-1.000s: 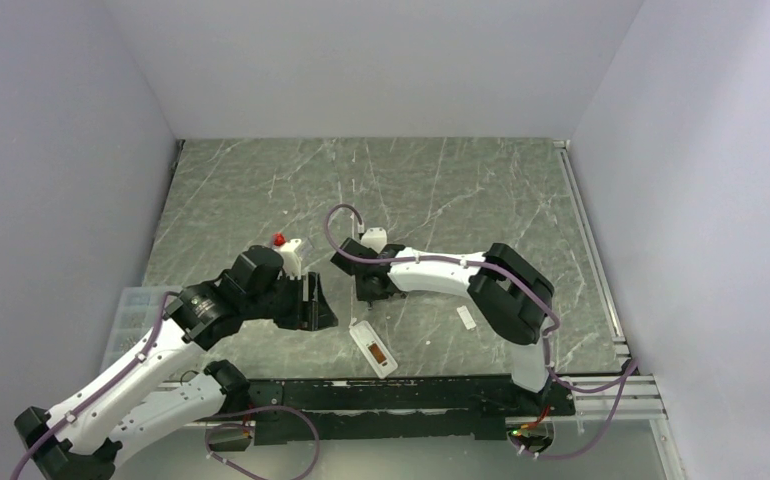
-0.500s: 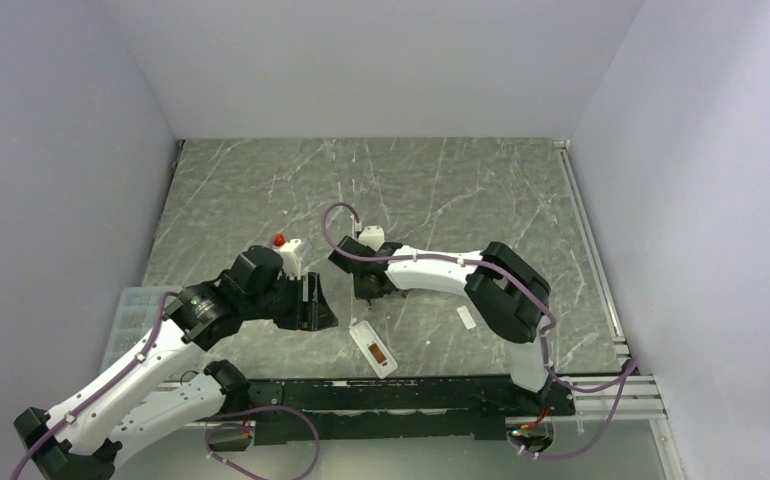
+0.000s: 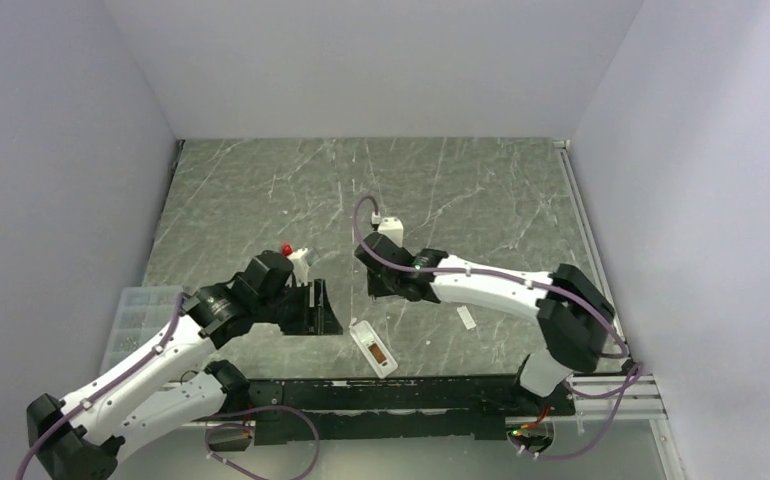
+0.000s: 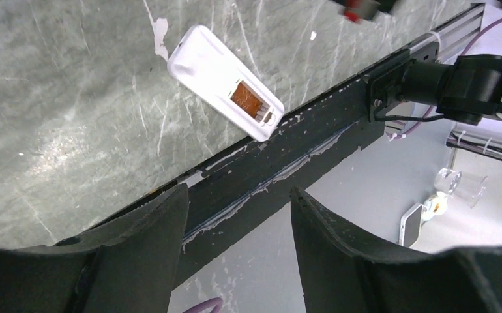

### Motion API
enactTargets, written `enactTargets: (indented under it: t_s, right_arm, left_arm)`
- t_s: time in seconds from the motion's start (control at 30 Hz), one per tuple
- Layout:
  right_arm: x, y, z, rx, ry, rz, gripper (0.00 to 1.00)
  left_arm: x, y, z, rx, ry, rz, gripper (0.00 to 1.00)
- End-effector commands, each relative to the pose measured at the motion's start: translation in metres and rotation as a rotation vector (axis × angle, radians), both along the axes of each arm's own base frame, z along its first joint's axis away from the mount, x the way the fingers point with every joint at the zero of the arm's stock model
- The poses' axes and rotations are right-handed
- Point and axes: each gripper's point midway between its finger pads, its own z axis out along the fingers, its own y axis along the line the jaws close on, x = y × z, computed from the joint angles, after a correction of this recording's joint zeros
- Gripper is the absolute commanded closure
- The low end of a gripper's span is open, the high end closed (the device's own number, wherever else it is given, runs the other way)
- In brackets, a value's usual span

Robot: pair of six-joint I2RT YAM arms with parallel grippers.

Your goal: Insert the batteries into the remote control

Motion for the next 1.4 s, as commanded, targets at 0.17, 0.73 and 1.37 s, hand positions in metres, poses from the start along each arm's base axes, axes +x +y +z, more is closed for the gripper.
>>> enactTargets:
  t_s: [0.17, 0.73, 1.37]
  right_arm:
    - [-0.038, -0.005, 0.023, 0.173, -0.086, 0.156, 1.00]
    - [-0.089, 0.005, 0.041, 0.349, -0.210, 0.352, 1.00]
    - [-0.102, -0.002, 0.031, 0.363, -0.218, 0.346, 1.00]
  left_arm:
    - [0.001, -0.027, -0.029, -0.114, 0.159, 0.064, 0.36]
    - [0.015, -0.046, -0.082, -0.101, 0.325, 0.170, 0.36]
    - [0.027, -0.044, -0.124, 0.000, 0.344, 0.215, 0.50]
